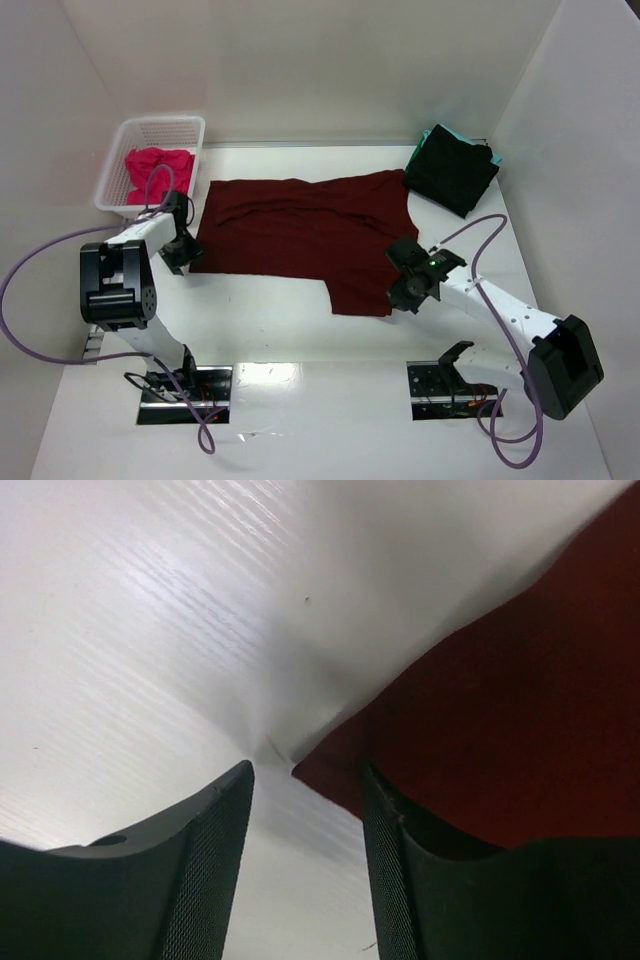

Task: Fold and stack the t-shirts
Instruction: Grap the side of the flattened tshirt closest away from the robot with both arms, then fold the other side of the tshirt into a rectangle

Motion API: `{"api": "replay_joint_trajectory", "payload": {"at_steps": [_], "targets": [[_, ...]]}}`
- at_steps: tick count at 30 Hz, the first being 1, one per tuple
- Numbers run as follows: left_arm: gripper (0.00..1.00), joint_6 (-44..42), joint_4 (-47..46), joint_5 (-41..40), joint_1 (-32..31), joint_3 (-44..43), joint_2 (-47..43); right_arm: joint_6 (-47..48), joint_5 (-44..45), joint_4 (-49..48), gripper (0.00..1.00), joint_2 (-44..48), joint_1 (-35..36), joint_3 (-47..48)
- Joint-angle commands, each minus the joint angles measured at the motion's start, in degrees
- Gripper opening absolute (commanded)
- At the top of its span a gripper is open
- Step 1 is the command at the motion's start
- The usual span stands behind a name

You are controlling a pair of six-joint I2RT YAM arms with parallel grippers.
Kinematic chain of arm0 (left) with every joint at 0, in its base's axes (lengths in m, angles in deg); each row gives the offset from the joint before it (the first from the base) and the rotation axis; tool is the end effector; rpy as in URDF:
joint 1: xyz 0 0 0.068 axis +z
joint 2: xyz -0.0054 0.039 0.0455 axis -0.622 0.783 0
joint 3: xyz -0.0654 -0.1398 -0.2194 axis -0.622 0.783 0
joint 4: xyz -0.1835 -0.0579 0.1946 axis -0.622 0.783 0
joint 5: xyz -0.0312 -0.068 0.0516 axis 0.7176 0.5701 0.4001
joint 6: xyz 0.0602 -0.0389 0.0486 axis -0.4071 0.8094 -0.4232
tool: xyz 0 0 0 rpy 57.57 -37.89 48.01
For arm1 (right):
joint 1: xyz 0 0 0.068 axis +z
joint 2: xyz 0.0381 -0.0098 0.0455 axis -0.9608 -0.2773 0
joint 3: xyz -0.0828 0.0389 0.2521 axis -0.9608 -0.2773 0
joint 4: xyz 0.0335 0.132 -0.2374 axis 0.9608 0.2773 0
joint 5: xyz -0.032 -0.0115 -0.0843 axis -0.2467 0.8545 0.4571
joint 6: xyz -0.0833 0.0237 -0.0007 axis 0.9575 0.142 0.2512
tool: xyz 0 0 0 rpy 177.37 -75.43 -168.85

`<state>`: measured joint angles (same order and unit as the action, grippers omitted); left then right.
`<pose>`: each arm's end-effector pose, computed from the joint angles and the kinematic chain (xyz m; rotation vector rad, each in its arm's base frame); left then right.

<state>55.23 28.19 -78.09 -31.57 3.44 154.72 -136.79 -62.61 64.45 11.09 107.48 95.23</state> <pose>0.3294 0.0606 0.1160 -1.1270 2.5296 0.2494 0.1838 0.1044 0.1589 1.0185 2.6447 0.1344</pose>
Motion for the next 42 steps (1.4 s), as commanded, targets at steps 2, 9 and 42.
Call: {"api": "replay_joint_trajectory", "payload": {"at_steps": [2, 9, 42], "targets": [[0.51, 1.7, -0.1, -2.7, -1.3, -1.6, 1.3, -0.3, 2.2, 3.7, 0.00, 1.9, -0.9, 2.7], [0.39, 2.7, 1.0, -3.7, -3.8, -1.6, 2.4, 0.2, 1.7, 3.1, 0.00, 2.4, -0.9, 3.4], [0.00, -1.2, 8.6, -4.8, -3.8, -13.6, -5.2, 18.0, 5.6, -7.9, 0.00, -1.4, -19.7, 21.6]]}}
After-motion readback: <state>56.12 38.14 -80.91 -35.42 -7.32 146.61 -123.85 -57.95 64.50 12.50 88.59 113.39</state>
